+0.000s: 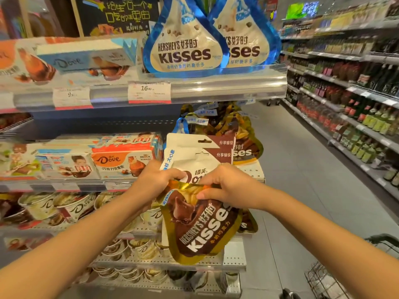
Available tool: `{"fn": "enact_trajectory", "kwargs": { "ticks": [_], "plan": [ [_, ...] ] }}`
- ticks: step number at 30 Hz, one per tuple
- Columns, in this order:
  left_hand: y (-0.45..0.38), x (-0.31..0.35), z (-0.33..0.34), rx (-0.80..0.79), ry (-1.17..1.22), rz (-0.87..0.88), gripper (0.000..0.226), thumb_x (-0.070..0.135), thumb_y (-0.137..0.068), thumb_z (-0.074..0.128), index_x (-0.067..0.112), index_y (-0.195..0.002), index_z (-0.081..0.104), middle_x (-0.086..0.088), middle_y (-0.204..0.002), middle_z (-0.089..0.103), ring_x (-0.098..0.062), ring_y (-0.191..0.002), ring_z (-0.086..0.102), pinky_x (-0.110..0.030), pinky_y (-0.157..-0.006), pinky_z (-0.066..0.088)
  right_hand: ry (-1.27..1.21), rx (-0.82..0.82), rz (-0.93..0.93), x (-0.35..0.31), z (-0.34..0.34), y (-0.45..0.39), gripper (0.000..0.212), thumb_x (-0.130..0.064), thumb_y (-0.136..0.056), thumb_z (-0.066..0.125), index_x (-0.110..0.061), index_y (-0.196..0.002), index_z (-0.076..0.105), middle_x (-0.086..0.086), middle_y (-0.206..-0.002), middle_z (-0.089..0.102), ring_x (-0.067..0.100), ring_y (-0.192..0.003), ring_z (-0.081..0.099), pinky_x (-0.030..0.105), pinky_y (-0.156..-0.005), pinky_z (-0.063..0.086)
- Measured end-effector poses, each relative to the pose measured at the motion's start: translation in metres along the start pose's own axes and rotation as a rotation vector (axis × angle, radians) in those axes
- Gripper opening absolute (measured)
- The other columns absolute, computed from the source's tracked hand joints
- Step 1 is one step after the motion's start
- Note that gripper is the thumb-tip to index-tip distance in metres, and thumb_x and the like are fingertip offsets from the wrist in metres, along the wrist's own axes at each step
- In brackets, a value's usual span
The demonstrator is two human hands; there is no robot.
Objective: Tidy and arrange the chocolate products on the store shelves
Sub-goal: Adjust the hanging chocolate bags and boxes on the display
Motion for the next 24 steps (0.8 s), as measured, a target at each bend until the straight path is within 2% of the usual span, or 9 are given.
{"fn": "enact_trajectory", "kwargs": {
  "ticks": [2,4,6,9,12,14,18,21,24],
  "plan": [
    [0.002,0.0,0.001,0.013,0.043,-0.012,0.017,0.006,-0.082,0.065,0.011,-0.075,0.05,-0.002,-0.05,0.06,-0.005,-0.035,0.057,-0.014,-0.035,0.044,-0.007,-0.029,-0.004,-0.001,-0.004,0.003,0.022,-0.027,-0.09,0.059,-0.008,-0.083,0.069,0.003,-0.078,0.069,0.014,-0.071,0.061,0.026,-0.063,0.048],
    [0.002,0.0,0.003,-0.005,0.102,-0.023,0.008,0.005,-0.081,0.065,0.005,-0.084,0.057,-0.002,-0.051,0.066,-0.011,-0.042,0.062,-0.018,-0.042,0.05,-0.046,-0.046,0.009,-0.002,-0.006,0.005,0.021,-0.026,-0.09,0.059,-0.008,-0.083,0.069,0.002,-0.079,0.069,0.013,-0.071,0.062,0.023,-0.062,0.049],
    [0.0,-0.004,0.002,0.006,0.153,-0.069,0.012,0.006,-0.079,0.066,0.006,-0.088,0.058,-0.003,-0.055,0.068,-0.018,-0.049,0.065,-0.026,-0.05,0.054,-0.06,-0.054,0.013,-0.003,-0.008,0.005,0.023,-0.025,-0.089,0.06,-0.007,-0.079,0.067,0.003,-0.076,0.068,0.014,-0.069,0.062,0.024,-0.06,0.048],
    [0.0,-0.006,0.002,0.023,0.188,-0.131,0.014,0.007,-0.079,0.066,0.008,-0.084,0.053,-0.004,-0.057,0.068,-0.018,-0.049,0.064,-0.027,-0.05,0.054,-0.034,-0.082,0.017,-0.004,-0.008,0.004,0.022,-0.026,-0.089,0.06,-0.011,-0.075,0.066,0.0,-0.071,0.065,0.012,-0.065,0.06,0.027,-0.058,0.047],
    [0.001,-0.008,0.001,0.06,0.204,-0.158,0.026,0.009,-0.079,0.067,0.013,-0.086,0.043,-0.011,-0.079,0.065,-0.021,-0.06,0.064,-0.03,-0.051,0.051,-0.025,-0.107,0.043,-0.005,-0.01,0.005,0.02,-0.027,-0.089,0.061,-0.022,-0.069,0.064,-0.005,-0.067,0.063,0.009,-0.062,0.057,0.023,-0.057,0.045],
    [0.0,-0.009,0.0,0.056,0.189,-0.153,0.022,0.009,-0.081,0.065,0.012,-0.085,0.044,-0.01,-0.077,0.062,-0.016,-0.053,0.063,-0.024,-0.045,0.048,-0.009,-0.117,0.045,-0.005,-0.011,0.005,0.021,-0.027,-0.088,0.061,-0.015,-0.072,0.066,0.0,-0.071,0.064,0.012,-0.065,0.058,0.026,-0.06,0.045],
    [-0.003,-0.011,-0.018,0.024,0.17,-0.119,0.008,0.006,-0.084,0.058,0.0,-0.09,0.059,-0.004,-0.056,0.063,-0.005,-0.03,0.05,-0.008,-0.031,0.031,0.056,-0.176,0.054,0.004,-0.023,0.016,0.027,-0.025,-0.089,0.061,-0.018,-0.063,0.058,-0.003,-0.063,0.058,0.01,-0.06,0.052,0.022,-0.058,0.041],
    [-0.005,-0.015,-0.046,0.041,0.141,-0.088,0.012,0.007,-0.084,0.06,0.0,-0.092,0.064,-0.005,-0.067,0.07,-0.005,-0.041,0.057,-0.011,-0.032,0.031,-0.016,0.01,0.149,0.03,-0.057,0.035,0.023,-0.02,-0.089,0.06,-0.003,-0.076,0.067,0.008,-0.072,0.068,0.015,-0.064,0.062,0.022,-0.06,0.048],
    [-0.005,-0.018,-0.062,0.027,0.048,-0.076,0.006,0.009,-0.083,0.061,0.006,-0.086,0.065,0.001,-0.071,0.074,-0.012,-0.067,0.067,-0.022,-0.056,0.047,-0.086,0.246,0.29,0.063,-0.086,0.044,0.014,-0.014,-0.091,0.054,-0.006,-0.085,0.064,0.006,-0.08,0.068,0.017,-0.074,0.065,0.024,-0.063,0.051]
  ]
}}
Point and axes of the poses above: each hand's wrist, its own y-axis away from the middle knuckle, its own z-axis out of the palm, x = y × z, the point moved 3 cm from there along -y, towards the middle knuckle
